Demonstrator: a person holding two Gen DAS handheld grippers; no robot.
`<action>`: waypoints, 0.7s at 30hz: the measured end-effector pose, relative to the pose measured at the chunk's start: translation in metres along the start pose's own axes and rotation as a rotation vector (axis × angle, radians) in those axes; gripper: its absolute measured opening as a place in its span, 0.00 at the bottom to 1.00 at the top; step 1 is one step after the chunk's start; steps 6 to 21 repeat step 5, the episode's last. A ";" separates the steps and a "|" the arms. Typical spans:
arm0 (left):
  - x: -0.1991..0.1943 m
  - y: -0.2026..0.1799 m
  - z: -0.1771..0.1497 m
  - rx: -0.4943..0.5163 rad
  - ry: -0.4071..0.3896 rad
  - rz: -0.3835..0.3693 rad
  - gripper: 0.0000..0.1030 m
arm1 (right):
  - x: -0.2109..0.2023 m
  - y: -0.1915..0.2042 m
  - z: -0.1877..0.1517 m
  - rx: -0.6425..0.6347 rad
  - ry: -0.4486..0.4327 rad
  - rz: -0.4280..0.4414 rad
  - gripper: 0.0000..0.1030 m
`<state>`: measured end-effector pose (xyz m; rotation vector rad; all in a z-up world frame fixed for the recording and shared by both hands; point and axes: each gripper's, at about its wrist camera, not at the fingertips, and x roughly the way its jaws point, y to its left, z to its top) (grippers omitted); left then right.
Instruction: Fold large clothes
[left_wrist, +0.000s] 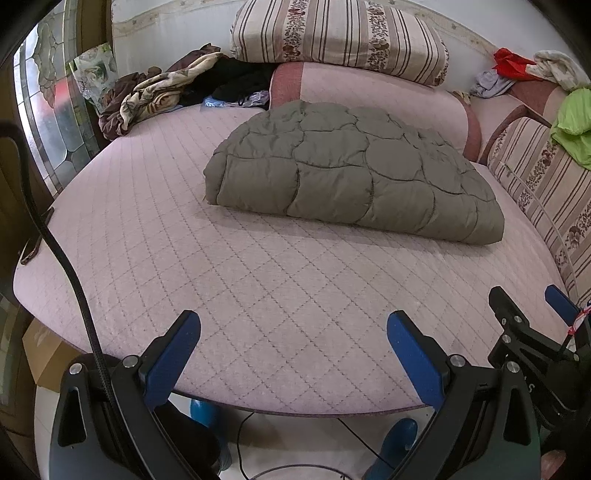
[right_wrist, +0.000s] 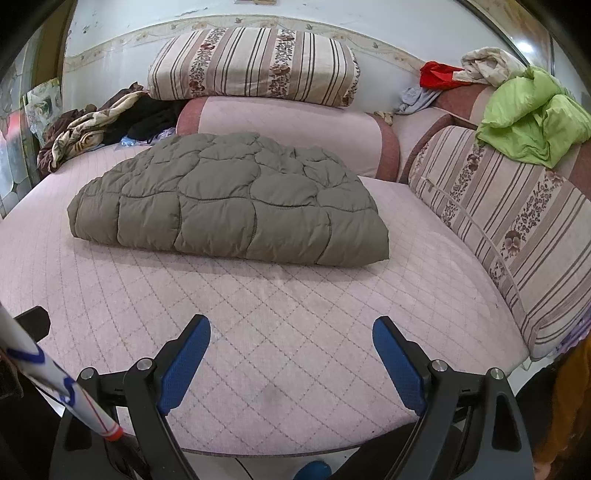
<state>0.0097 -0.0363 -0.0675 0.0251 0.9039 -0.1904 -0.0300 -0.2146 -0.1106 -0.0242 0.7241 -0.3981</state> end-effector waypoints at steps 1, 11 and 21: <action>0.000 0.000 0.000 -0.001 0.001 0.003 0.98 | 0.000 0.000 0.000 0.004 0.002 0.001 0.90; 0.000 0.001 0.000 -0.001 -0.003 0.012 0.98 | 0.005 0.000 0.001 0.000 0.019 0.012 0.90; 0.000 0.001 0.000 -0.001 -0.003 0.012 0.98 | 0.005 0.000 0.001 0.000 0.019 0.012 0.90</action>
